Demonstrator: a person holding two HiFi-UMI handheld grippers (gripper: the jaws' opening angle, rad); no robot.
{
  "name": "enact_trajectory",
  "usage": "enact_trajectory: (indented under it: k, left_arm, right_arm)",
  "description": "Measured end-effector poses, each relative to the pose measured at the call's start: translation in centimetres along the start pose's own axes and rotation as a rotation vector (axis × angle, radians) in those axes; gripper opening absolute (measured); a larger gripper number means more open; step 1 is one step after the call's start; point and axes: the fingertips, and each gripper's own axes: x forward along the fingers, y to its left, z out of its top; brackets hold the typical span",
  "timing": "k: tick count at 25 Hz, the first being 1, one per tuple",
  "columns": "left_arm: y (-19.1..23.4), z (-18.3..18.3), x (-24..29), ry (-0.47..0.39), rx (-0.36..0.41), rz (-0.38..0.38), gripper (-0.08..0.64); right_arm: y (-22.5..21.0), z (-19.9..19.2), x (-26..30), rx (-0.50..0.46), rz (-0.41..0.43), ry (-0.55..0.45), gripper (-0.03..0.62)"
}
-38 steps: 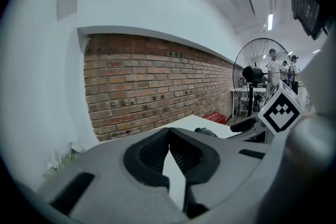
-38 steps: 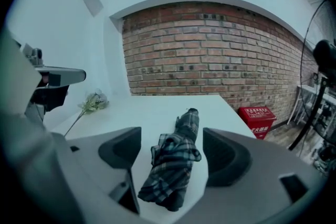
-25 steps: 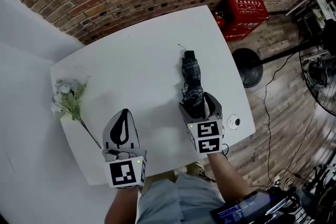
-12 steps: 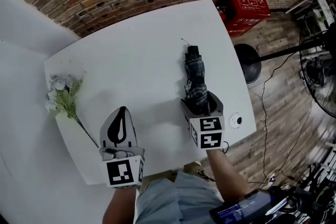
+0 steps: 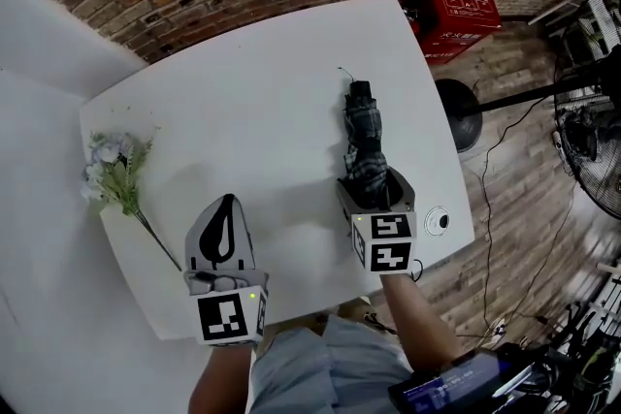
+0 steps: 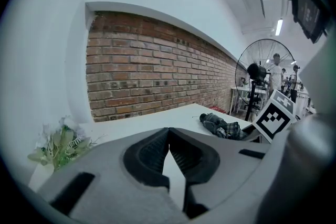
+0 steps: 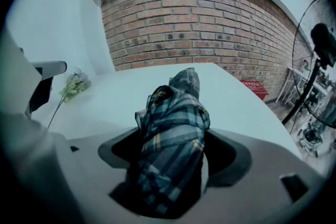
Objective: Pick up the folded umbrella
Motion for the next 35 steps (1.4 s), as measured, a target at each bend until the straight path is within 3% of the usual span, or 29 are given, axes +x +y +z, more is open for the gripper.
enact_trajectory:
  k: [19,35]
  left_arm:
    - [-0.1,0.2,-0.3,-0.012,-0.003,0.002,0.006]
    - [-0.2,0.9,-0.6,-0.017,0.009,0.007,0.006]
  right_arm:
    - [-0.6,0.0,-0.4,0.055,-0.014,-0.001,0.225]
    - [-0.8,0.4,-1.0,0.107,-0.004,-0.076,0.198]
